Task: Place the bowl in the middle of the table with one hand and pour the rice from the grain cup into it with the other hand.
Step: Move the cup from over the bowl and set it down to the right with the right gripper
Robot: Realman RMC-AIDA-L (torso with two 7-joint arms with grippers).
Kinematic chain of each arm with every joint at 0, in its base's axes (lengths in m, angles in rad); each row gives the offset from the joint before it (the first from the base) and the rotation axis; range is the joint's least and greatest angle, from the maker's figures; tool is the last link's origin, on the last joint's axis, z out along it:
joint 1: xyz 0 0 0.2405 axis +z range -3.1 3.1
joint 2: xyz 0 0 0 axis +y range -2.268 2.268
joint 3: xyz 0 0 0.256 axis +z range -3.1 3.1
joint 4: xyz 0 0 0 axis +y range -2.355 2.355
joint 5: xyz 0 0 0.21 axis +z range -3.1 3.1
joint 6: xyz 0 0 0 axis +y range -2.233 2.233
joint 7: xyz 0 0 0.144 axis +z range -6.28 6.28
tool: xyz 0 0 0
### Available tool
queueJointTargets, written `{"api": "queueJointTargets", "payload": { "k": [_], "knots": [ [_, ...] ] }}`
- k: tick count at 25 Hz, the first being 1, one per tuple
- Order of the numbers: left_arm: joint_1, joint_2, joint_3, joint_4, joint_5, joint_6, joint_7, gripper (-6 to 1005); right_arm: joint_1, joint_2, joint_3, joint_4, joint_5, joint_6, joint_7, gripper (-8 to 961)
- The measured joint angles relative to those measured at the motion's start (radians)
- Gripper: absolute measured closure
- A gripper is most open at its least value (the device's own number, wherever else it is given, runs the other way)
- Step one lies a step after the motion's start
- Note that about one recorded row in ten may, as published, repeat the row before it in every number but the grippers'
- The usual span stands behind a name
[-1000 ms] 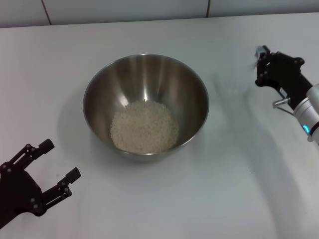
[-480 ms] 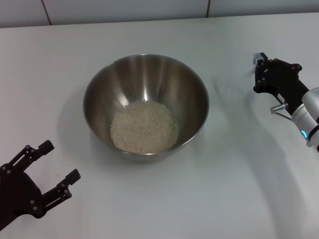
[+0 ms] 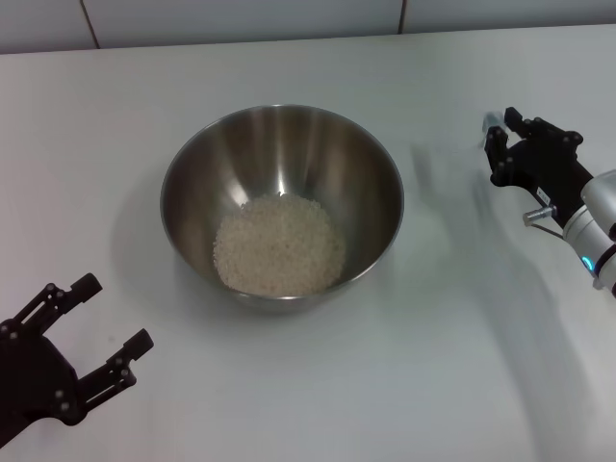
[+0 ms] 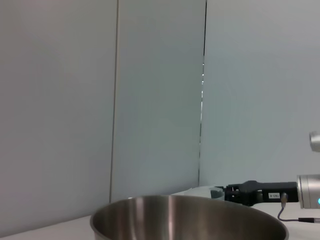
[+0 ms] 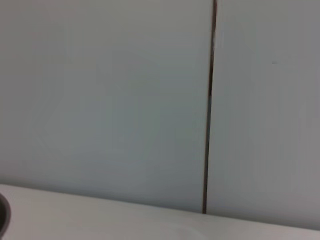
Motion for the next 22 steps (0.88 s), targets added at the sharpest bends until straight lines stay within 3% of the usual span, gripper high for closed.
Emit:
{"api": "queueJointTargets", "payload": {
  "k": [5, 18, 22],
  "knots": [
    [0.0, 0.0, -0.002, 0.0, 0.0, 0.0, 0.0, 157, 0.001, 0.0, 0.0, 0.0, 0.0, 0.024, 0.0, 770],
    [-0.007, 0.0, -0.004, 0.0, -0.001, 0.0, -0.001, 157, -0.007, -0.002, 0.0, 0.001, 0.001, 0.027, 0.004, 451],
    [-0.007, 0.0, -0.004, 0.0, -0.003, 0.0, -0.002, 157, -0.009, -0.001, 0.0, 0.001, 0.001, 0.026, 0.005, 437]
  ]
}}
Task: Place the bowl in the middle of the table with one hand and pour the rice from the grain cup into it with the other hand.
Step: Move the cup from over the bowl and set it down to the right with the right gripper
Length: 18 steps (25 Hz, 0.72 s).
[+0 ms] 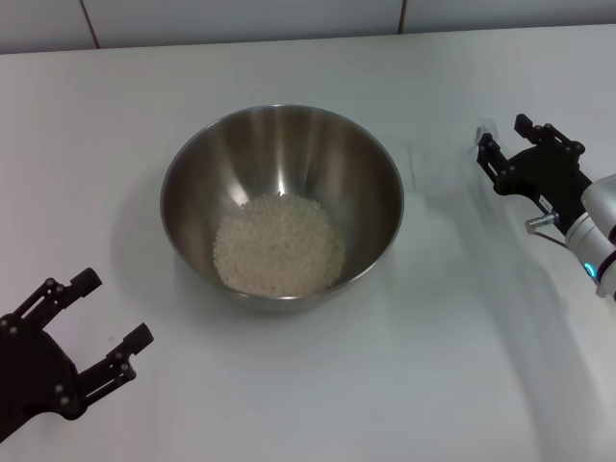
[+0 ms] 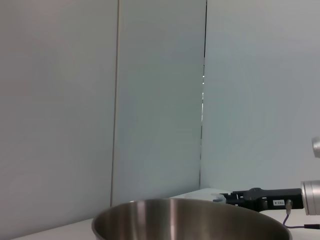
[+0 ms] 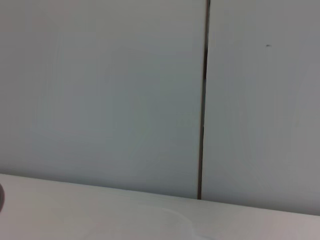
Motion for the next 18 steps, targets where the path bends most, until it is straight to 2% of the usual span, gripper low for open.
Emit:
{"api": "queueJointTargets", "payload": {
  "k": [9, 18],
  "knots": [
    [0.001, 0.0, 0.0, 0.0, -0.002, -0.001, -0.002, 157, -0.012, 0.001, 0.0, 0.0, 0.0, -0.007, 0.001, 421],
    [0.0, 0.0, 0.0, 0.0, 0.002, -0.001, -0.004, 157, -0.067, 0.0, -0.002, 0.013, -0.009, -0.073, 0.002, 412]
  ]
}}
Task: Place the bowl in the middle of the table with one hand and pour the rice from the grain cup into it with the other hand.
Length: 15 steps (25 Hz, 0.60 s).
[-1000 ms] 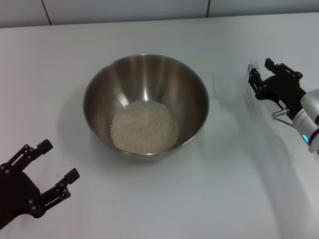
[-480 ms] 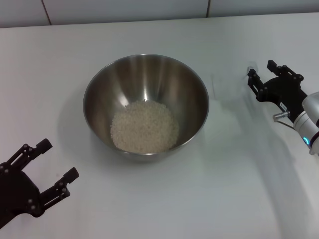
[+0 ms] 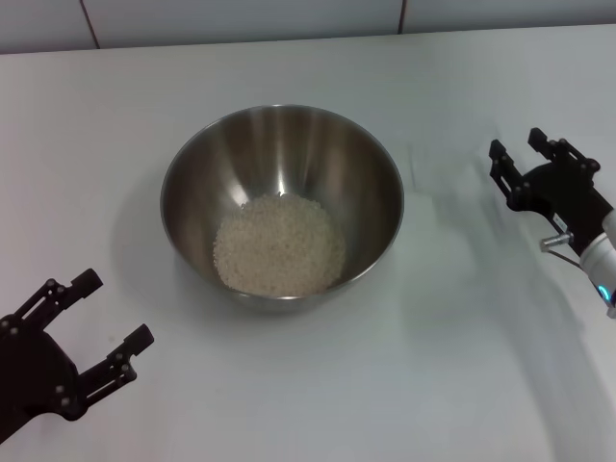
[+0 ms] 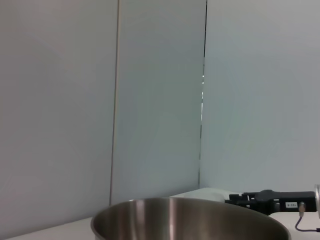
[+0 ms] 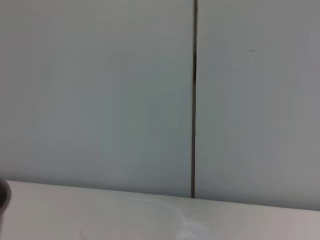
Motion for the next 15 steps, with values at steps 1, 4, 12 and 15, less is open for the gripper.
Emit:
{"api": "queueJointTargets", "payload": {
  "k": [1, 4, 12, 15],
  "knots": [
    [0.0, 0.0, 0.0, 0.0, 0.0, 0.0, 0.0, 157, -0.008, 0.0, -0.001, 0.003, -0.002, -0.009, 0.0, 411],
    [0.002, 0.0, 0.0, 0.0, 0.001, 0.0, 0.0, 157, -0.034, -0.001, -0.01, 0.014, -0.005, -0.038, 0.0, 408],
    [0.005, -0.001, 0.001, 0.0, 0.001, 0.0, 0.005, 157, -0.109, -0.001, -0.027, 0.015, -0.006, -0.179, 0.001, 400],
    [0.006, -0.001, 0.002, 0.0, 0.001, 0.0, 0.006, 157, -0.128, -0.004, -0.027, -0.006, -0.006, -0.25, 0.028, 397]
  ]
}}
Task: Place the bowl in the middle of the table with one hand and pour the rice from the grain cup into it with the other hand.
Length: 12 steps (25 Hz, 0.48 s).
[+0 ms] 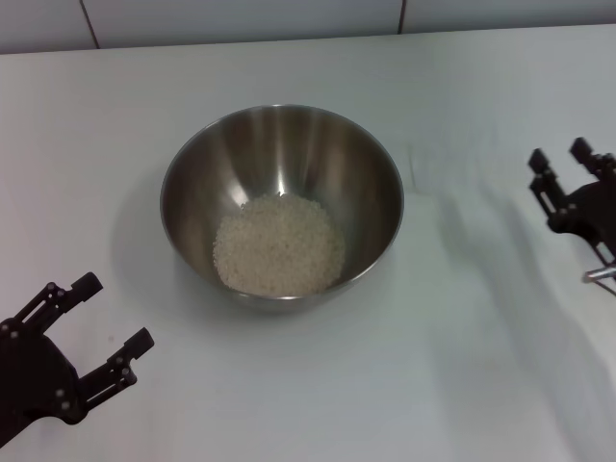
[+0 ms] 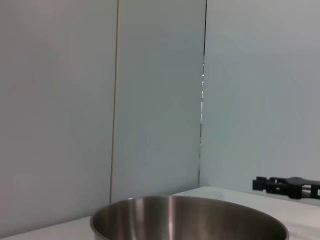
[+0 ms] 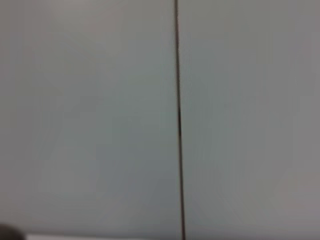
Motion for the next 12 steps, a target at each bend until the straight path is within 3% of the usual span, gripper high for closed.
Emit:
{"api": "queueJointTargets", "payload": {
  "k": [5, 10, 12],
  "knots": [
    [0.001, 0.0, -0.001, 0.0, 0.0, 0.001, 0.001, 157, 0.011, -0.003, 0.0, -0.119, -0.001, -0.088, 0.21, 392],
    [0.002, 0.0, 0.002, 0.0, 0.0, 0.001, 0.001, 157, 0.026, -0.005, -0.004, -0.177, -0.001, -0.119, 0.297, 387],
    [0.002, 0.0, 0.002, 0.0, 0.0, 0.002, 0.001, 157, 0.028, -0.005, -0.007, -0.18, -0.001, -0.119, 0.302, 322]
  ]
}}
